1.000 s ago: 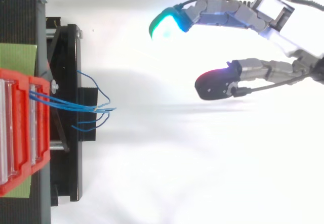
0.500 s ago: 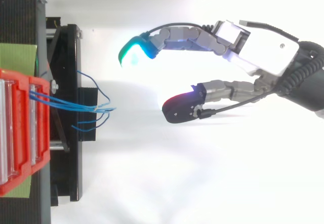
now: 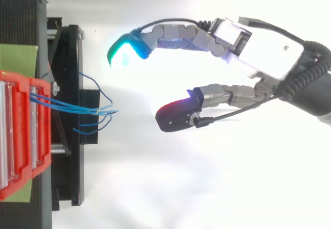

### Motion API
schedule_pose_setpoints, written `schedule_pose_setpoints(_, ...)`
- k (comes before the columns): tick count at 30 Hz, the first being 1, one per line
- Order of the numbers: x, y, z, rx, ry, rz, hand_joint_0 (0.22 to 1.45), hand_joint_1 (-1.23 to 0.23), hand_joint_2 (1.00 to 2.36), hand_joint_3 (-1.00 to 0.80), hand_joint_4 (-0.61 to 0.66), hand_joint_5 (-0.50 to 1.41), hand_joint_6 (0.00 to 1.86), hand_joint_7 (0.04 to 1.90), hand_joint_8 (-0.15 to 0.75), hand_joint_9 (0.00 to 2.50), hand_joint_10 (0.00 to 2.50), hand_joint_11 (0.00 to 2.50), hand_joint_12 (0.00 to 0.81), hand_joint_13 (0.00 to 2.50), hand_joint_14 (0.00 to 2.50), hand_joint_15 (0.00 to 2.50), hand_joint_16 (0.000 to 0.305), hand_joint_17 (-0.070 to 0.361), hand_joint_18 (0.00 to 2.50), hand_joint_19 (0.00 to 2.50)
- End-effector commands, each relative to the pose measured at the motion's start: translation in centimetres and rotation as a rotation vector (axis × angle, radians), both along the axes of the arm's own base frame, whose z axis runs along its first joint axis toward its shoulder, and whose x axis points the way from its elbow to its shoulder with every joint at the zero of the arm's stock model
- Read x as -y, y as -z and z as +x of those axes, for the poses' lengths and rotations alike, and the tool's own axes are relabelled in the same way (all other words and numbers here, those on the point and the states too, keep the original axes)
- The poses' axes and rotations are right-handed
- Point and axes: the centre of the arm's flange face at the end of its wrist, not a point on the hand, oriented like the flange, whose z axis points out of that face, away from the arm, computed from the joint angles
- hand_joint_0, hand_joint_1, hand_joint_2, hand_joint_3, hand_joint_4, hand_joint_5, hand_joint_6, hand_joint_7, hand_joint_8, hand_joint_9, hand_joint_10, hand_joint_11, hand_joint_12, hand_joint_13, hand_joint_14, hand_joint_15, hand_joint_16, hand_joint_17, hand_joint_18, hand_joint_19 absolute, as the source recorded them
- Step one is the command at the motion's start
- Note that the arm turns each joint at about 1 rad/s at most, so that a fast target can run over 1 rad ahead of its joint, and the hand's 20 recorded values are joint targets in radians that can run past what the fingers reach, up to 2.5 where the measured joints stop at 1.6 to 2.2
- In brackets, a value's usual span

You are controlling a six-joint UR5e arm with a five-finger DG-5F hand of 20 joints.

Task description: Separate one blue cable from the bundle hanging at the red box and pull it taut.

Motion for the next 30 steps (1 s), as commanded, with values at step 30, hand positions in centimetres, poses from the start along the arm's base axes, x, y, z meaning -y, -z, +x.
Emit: schedule_pose_setpoints(30,-0.6,-1.1,0.8,0.026,0.001,-0.016,0.52,-0.56,1.0,-0.5,0.21,-0.21,0.5,0.77,0.253,0.48,0.0,0.11,0.368,0.47,0.01,0.19,0.055,0.124,0.32,0.32)
